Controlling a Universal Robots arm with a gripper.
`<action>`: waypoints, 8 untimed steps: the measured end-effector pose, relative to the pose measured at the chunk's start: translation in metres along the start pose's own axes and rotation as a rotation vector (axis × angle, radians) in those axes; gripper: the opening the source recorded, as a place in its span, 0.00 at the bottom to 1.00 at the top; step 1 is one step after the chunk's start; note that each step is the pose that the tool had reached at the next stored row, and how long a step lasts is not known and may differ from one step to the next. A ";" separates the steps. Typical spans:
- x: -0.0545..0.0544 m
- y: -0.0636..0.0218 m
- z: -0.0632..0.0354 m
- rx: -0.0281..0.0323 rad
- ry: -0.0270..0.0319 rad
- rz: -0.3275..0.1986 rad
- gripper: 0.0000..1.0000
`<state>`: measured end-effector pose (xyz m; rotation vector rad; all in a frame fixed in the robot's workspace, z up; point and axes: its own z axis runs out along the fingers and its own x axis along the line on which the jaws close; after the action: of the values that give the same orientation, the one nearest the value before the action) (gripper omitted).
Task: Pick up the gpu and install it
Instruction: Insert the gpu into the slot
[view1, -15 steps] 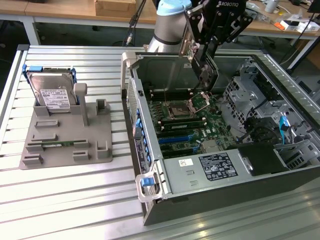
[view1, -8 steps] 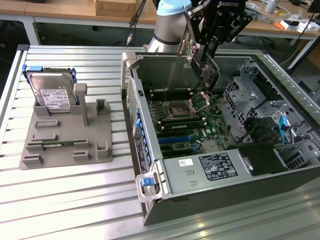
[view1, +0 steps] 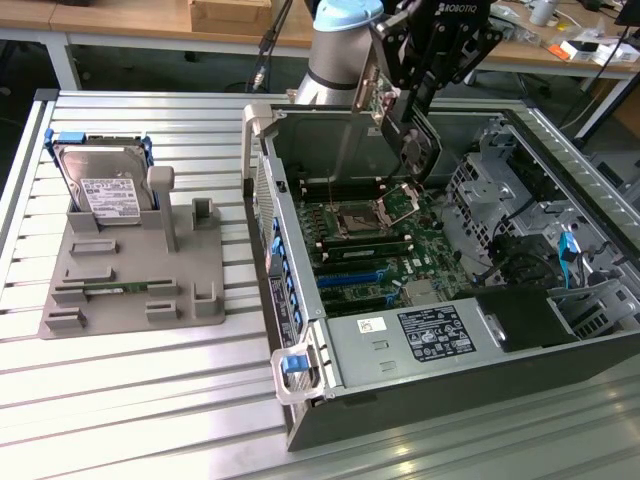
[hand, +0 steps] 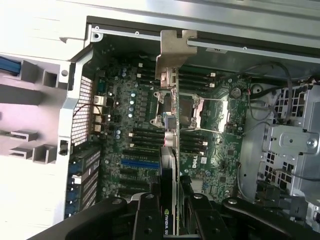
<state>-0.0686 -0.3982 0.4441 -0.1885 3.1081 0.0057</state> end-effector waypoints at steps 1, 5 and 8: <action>0.000 0.0000 0.0000 -0.0002 -0.0001 -0.005 0.26; 0.000 0.0000 0.0000 -0.0008 0.0000 -0.027 0.26; 0.000 0.0000 0.0000 -0.0011 0.0001 -0.039 0.26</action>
<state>-0.0686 -0.3982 0.4441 -0.2495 3.1039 0.0066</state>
